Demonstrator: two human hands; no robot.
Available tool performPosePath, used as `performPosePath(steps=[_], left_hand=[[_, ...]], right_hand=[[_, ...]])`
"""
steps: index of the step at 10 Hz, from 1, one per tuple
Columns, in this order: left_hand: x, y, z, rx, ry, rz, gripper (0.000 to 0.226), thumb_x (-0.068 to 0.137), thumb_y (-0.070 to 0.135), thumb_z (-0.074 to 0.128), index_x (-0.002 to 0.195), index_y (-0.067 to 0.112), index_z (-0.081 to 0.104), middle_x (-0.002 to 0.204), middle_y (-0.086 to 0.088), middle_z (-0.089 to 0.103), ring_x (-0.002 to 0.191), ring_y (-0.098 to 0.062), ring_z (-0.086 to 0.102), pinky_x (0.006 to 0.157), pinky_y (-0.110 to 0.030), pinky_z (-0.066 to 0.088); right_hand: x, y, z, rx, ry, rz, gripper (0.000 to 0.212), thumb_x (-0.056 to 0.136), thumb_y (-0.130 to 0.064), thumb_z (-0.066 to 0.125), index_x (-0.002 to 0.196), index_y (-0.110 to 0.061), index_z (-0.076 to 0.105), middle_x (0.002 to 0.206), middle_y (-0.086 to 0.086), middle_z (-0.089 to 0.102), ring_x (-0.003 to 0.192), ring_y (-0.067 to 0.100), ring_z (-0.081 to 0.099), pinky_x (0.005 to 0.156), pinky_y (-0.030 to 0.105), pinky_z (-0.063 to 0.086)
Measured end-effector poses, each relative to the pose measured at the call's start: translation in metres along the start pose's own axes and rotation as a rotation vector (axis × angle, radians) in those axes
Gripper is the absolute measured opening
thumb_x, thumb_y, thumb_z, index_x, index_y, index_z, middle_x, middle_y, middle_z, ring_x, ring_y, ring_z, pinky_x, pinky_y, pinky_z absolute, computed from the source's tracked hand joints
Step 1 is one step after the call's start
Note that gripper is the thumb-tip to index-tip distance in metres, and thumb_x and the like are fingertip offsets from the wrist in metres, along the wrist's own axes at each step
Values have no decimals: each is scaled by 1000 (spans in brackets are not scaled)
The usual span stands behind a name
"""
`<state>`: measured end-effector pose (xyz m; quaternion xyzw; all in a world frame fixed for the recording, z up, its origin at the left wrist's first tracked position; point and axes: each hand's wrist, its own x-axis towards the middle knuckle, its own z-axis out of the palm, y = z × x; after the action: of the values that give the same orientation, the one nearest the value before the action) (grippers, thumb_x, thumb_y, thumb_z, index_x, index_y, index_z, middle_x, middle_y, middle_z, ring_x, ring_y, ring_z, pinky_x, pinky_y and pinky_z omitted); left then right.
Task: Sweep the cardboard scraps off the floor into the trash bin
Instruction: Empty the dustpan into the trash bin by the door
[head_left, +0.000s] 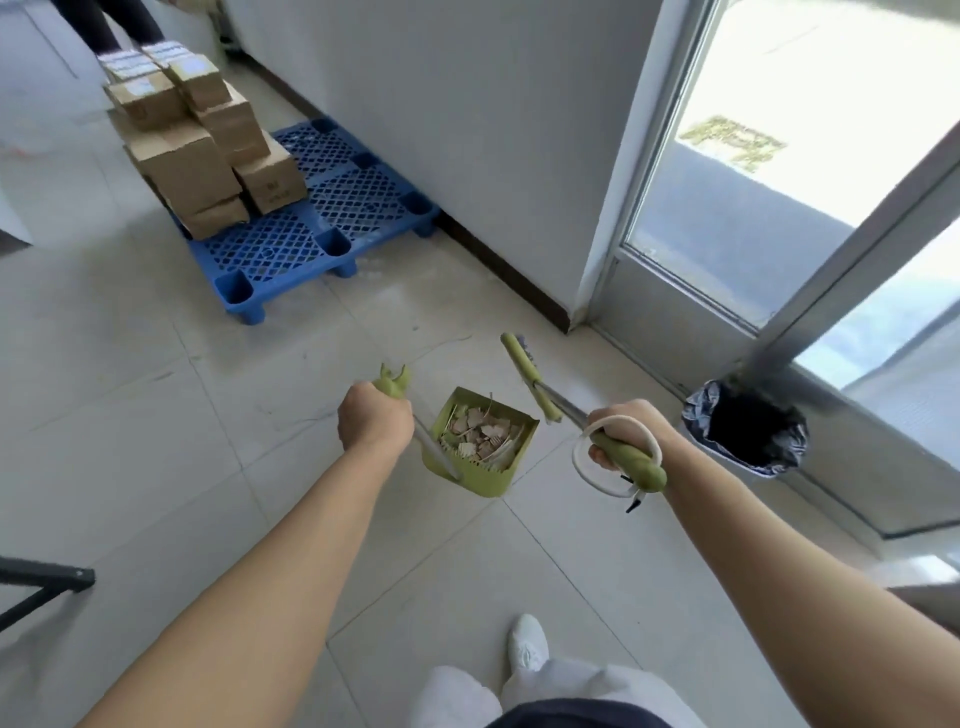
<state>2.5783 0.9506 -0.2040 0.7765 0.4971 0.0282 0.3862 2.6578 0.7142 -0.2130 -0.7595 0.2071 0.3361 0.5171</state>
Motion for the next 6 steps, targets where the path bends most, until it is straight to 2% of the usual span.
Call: performPosePath(steps=[1,2,3,4,5,6], left_hand=[[4,29,18,44,-46,120,22,86,14,62,101,-1,64,107,-20,66,100,-38,62,84,-42,53],[6,60,31,51,-115,248,24,86,15,62,104,-1,65,107,-19,67,99,-38,62,82,-40,52],[5,89,40,42,-189,370,22,88,14,62,104,0,64,105,-16,66,99,-35,62,75,-34,47],[4,115,44,45,-236,486,15,87,11,61,97,1,65,102,-17,67,98,-36,62,76,-32,46],[2,136,51,31,-296,584,13,85,9,58,92,2,67,101,-15,69,96,-36,63,82,-37,52],[-7,157,61,36,-346,652,15,87,11,56,93,3,66,101,-13,69,97,-35,63,77,-32,47]], right_hand=[[-8,-5,-16,51,28,-44,71,90,0,53,26,-29,58,29,-1,51,26,6,51,33,15,43],[-31,-15,-32,-182,107,-180,18,89,-14,59,71,-15,58,62,-2,62,64,16,68,63,26,55],[-47,-15,-50,-439,218,-190,9,87,-22,62,85,-14,60,77,-2,61,75,16,63,72,25,47],[-60,-14,-67,-500,297,-210,10,86,-21,64,88,-12,63,70,-6,53,68,15,50,67,18,32],[-74,-10,-74,-536,407,-209,10,85,-17,66,89,-8,67,74,-2,57,64,17,56,66,22,43],[-81,-4,-83,-451,440,-186,7,82,-12,70,88,-8,68,75,-1,60,72,21,66,75,30,53]])
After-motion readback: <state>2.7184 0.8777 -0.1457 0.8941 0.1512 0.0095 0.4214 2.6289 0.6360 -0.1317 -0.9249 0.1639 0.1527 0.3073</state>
